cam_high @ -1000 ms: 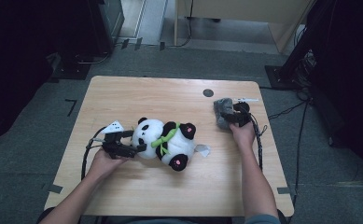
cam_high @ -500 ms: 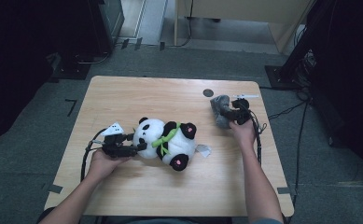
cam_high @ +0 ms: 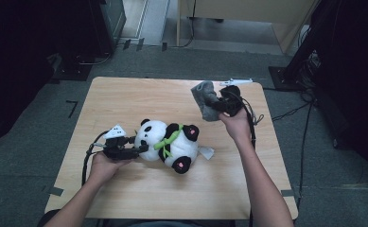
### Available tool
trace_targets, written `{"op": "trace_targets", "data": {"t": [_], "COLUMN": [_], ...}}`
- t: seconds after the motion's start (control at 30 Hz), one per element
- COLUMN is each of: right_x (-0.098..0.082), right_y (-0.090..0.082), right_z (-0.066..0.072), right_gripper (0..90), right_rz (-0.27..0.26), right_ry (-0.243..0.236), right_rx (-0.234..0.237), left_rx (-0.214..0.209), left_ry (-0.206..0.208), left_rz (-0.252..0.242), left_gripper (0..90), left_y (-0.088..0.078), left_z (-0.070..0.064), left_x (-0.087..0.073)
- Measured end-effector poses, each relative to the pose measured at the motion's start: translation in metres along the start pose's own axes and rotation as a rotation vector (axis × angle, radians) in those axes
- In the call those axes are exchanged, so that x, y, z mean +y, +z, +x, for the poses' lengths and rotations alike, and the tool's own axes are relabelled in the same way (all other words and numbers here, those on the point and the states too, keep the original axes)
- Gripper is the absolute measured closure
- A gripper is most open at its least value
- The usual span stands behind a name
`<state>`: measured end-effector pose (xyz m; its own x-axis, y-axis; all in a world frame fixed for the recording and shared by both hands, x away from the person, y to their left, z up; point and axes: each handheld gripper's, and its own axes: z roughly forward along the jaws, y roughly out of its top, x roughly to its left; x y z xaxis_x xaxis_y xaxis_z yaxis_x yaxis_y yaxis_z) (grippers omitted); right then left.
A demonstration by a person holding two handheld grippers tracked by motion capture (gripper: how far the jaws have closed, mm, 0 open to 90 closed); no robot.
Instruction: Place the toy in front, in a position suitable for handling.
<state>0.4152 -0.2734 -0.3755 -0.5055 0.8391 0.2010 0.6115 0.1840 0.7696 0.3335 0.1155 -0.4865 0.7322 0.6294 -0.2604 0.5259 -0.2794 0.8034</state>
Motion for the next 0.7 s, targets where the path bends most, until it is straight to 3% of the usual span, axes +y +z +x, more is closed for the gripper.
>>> {"op": "trace_targets", "data": {"t": [0.27,0.43,0.7], "right_x": [0.021,0.026,0.029], "right_y": [0.02,0.046,0.081], "right_z": [0.058,0.095,0.143], "right_gripper": [73.5,73.4,73.5], "right_rz": [0.041,0.08,0.143], "right_ry": [-0.061,-0.112,-0.153], "right_rx": [0.107,0.173,0.26], "left_rx": [0.008,0.012,0.011], "left_ry": [-0.004,-0.007,-0.016], "left_rz": [0.002,0.009,0.015], "left_gripper": [39.9,40.2,41.0], "left_y": [0.0,0.0,-0.001], "left_z": [0.0,-0.001,-0.001], "left_x": [0.001,0.003,0.004]}}
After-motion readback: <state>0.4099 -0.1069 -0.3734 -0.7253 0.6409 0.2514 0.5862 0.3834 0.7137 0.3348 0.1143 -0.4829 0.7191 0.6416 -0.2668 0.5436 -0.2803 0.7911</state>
